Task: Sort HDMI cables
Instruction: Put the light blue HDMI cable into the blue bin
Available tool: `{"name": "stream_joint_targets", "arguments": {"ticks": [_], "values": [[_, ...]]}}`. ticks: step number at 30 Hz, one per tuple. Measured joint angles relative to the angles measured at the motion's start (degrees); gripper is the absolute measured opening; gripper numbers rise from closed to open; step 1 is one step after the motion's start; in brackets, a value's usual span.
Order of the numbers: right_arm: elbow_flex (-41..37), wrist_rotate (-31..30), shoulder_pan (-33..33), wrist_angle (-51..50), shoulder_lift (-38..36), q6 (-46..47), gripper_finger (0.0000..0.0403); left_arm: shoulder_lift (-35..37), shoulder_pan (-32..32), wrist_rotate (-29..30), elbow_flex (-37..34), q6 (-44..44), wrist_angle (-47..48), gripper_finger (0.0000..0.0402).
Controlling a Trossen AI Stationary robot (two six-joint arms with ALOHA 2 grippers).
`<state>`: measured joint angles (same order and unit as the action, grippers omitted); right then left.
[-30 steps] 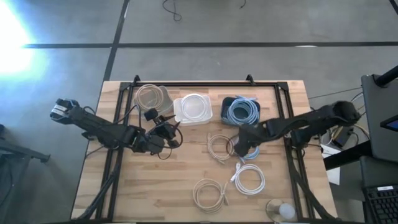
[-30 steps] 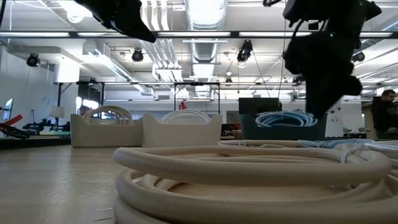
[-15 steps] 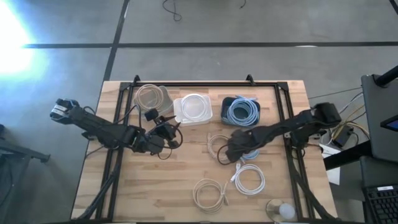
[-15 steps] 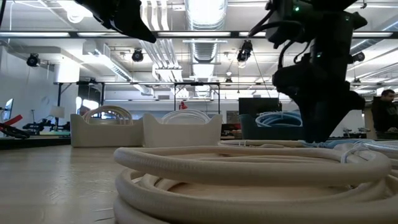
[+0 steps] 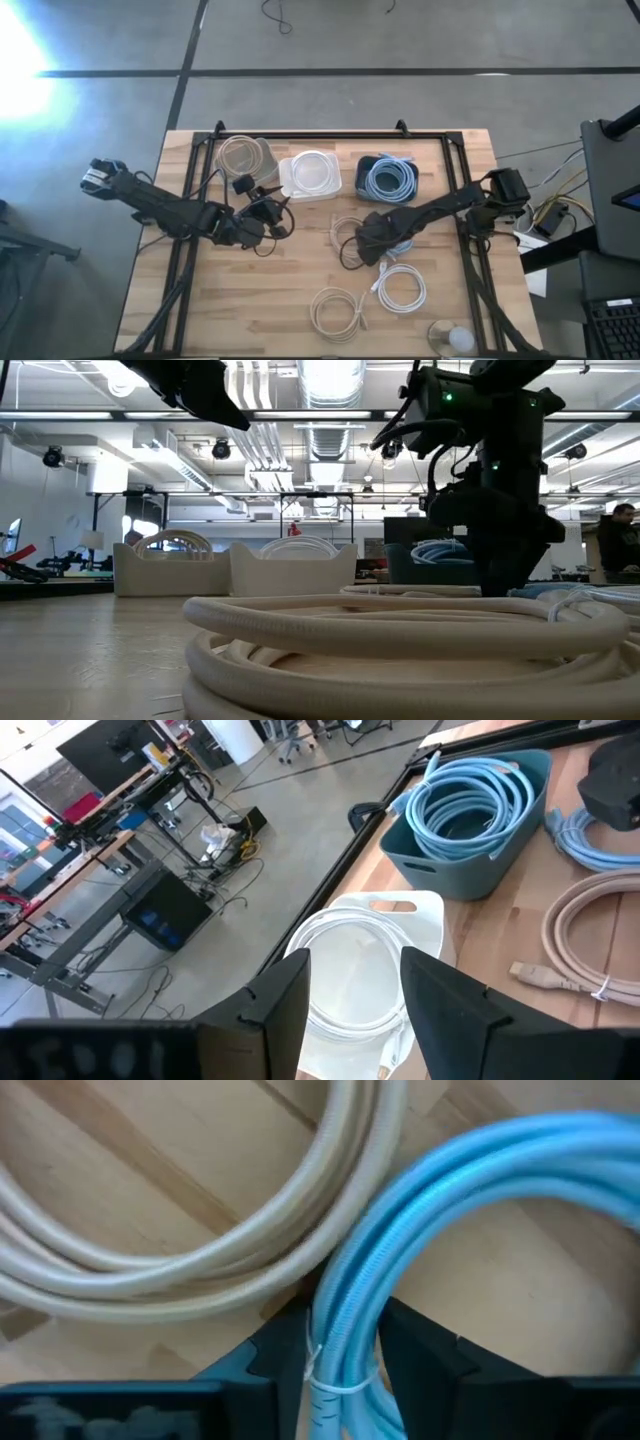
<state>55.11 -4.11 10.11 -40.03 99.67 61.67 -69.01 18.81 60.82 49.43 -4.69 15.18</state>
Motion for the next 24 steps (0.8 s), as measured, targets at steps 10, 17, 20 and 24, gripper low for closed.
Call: {"name": "stream_joint_targets", "arguments": {"ticks": [10,17,20,24], "values": [[4.90,6.53,0.56,-1.70,-1.88,-0.85,0.0036,0.00,-0.01,0.29,0.00,0.92,0.94,0.0174],[15.57,8.16,3.09,-6.61,-2.13,-6.65,0.0036,1.52,0.92,0.51,0.00,1.83,3.45,0.0174],[21.43,4.70,4.11,-13.13,-2.13,-8.28,0.0036,3.23,1.23,0.48,0.00,1.04,6.45,0.0174],[28.65,-5.24,4.29,-22.92,-2.20,-10.54,0.0036,6.13,1.33,-0.45,0.00,-1.69,11.45,0.0174]]}}
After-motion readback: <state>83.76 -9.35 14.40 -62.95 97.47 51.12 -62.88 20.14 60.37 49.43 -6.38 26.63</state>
